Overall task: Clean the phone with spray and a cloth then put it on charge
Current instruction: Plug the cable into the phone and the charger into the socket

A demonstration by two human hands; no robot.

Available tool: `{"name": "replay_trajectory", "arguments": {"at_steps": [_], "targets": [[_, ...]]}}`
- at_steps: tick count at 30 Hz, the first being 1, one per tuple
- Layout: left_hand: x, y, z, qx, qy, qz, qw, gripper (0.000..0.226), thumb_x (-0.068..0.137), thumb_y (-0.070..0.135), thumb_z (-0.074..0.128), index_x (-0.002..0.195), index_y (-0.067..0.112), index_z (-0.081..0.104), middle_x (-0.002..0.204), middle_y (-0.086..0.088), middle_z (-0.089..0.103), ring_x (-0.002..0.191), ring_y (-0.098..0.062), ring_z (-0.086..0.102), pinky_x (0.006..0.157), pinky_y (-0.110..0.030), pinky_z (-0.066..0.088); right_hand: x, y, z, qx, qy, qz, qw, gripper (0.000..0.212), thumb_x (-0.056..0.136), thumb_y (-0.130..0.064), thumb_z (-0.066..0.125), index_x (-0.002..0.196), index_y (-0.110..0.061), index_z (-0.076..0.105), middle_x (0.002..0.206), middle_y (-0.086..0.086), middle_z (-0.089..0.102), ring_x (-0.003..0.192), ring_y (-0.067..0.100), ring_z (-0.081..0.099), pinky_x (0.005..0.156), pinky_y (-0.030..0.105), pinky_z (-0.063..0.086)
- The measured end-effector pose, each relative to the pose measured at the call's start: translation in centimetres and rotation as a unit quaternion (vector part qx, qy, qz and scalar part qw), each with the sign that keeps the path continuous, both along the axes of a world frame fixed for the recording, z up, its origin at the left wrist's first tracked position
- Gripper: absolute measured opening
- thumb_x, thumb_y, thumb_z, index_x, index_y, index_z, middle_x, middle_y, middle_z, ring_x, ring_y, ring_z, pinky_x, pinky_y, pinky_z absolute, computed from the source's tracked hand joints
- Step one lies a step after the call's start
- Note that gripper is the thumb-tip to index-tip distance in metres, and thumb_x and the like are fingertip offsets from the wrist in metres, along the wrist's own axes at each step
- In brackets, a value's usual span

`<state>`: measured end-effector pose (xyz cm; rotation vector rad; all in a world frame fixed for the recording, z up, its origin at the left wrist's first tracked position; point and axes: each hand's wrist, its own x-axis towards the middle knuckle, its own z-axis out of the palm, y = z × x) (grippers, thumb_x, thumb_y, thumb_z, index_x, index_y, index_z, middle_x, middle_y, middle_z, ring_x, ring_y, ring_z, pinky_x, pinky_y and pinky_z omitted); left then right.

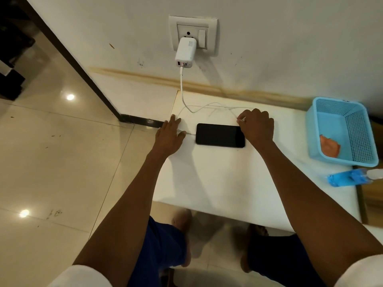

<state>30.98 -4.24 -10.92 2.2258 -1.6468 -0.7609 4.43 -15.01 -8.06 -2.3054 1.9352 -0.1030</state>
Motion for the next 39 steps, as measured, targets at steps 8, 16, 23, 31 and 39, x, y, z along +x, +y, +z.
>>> {"name": "replay_trajectory", "arguments": {"at_steps": [8, 16, 23, 31, 39], "targets": [[-0.3, 0.5, 0.3, -0.015, 0.009, 0.024, 1.0, 0.07, 0.102, 0.04, 0.046, 0.157, 0.013, 0.013, 0.165, -0.007, 0.012, 0.151, -0.029, 0.015, 0.12, -0.047, 0.02, -2.3, 3.4, -0.3, 0.055, -0.117, 0.169, 0.977, 0.062, 0.082, -0.064, 0.065, 0.134, -0.033, 0.051, 0.133, -0.004, 0.053, 0.119, 0.024, 0.05, 0.093, 0.039, 0.042], [-1.7, 3.2, -0.8, 0.035, -0.122, 0.021, 0.992, 0.074, 0.102, 0.055, 0.027, 0.158, 0.013, 0.002, 0.166, -0.008, 0.002, 0.152, -0.033, 0.004, 0.12, -0.052, 0.007, -3.7, 3.9, -2.2, 0.09, -0.118, 0.162, 0.975, 0.079, 0.08, -0.049, 0.075, 0.146, -0.024, 0.04, 0.149, 0.002, 0.045, 0.135, 0.031, 0.04, 0.105, 0.046, 0.038], [-1.1, 0.8, -1.6, 0.012, -0.086, 0.045, 0.995, 0.074, 0.101, 0.06, 0.019, 0.158, 0.017, -0.001, 0.166, -0.003, -0.001, 0.153, -0.03, 0.002, 0.12, -0.051, 0.004, -2.4, 4.2, -2.8, 0.08, -0.153, 0.134, 0.976, 0.081, 0.081, -0.053, 0.072, 0.148, -0.024, 0.036, 0.148, 0.001, 0.047, 0.133, 0.03, 0.043, 0.107, 0.043, 0.037], [-0.6, -1.3, -2.0, -0.008, -0.099, 0.035, 0.994, 0.072, 0.102, 0.056, 0.021, 0.158, 0.015, 0.001, 0.166, -0.006, 0.0, 0.152, -0.033, 0.003, 0.12, -0.051, 0.003, -1.9, 3.2, -3.4, 0.038, -0.152, 0.11, 0.982, 0.081, 0.082, -0.056, 0.069, 0.149, -0.024, 0.035, 0.149, 0.0, 0.045, 0.138, 0.026, 0.038, 0.109, 0.044, 0.033], [-0.2, -2.2, -1.9, -0.007, -0.085, 0.033, 0.996, 0.071, 0.102, 0.057, 0.021, 0.158, 0.017, 0.002, 0.166, -0.004, 0.0, 0.152, -0.032, 0.002, 0.12, -0.052, 0.003, -1.8, 2.6, -3.0, 0.05, -0.173, 0.106, 0.978, 0.076, 0.085, -0.055, 0.067, 0.149, -0.026, 0.037, 0.149, -0.001, 0.045, 0.139, 0.025, 0.036, 0.11, 0.044, 0.032]]}}
